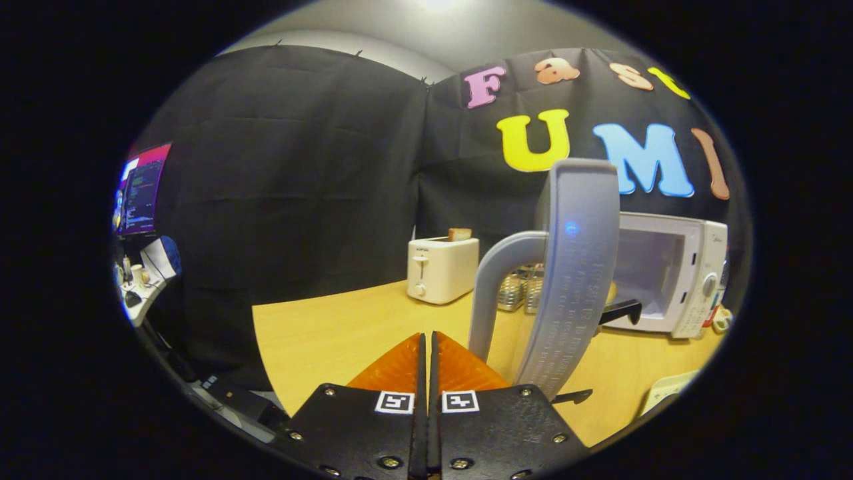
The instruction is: Open the microwave, put the food inside, and close the microwave door.
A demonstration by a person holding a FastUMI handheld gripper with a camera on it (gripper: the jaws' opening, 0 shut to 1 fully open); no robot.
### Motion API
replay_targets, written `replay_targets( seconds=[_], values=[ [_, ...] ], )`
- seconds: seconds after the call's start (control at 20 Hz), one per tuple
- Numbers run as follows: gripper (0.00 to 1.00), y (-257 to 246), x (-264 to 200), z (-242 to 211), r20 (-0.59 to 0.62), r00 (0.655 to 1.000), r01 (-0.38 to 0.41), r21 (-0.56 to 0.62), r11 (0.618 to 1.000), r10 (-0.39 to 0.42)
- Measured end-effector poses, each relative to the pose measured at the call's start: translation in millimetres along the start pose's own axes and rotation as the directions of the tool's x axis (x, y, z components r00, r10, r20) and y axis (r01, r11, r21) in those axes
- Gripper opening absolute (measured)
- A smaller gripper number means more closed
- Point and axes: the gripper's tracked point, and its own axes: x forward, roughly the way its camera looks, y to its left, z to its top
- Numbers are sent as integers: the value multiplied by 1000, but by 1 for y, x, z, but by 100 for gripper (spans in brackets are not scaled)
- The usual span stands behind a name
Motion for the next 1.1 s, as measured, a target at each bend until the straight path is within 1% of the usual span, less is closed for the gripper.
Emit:
replay_targets(
  seconds=[0.1, 0.2, 0.35, 0.45, 0.6, 0.85, 1.0, 1.1],
  values=[
    [1, -35, -3, 4, 23, 996, 90, -14, 996, -90],
    [1, -67, -7, 6, 31, 987, 156, -17, 988, -156],
    [1, -117, -7, 7, 27, 967, 254, -63, 965, -252],
    [1, -143, -6, 5, 15, 956, 292, -65, 954, -292],
    [1, -181, -1, 3, -1, 935, 354, -36, 934, -354],
    [1, -244, 3, 5, -18, 880, 475, 3, 880, -475],
    [1, -273, 6, 9, -36, 856, 517, 34, 855, -516],
    [1, -291, 7, 8, -57, 840, 542, 34, 840, -539]
  ],
)
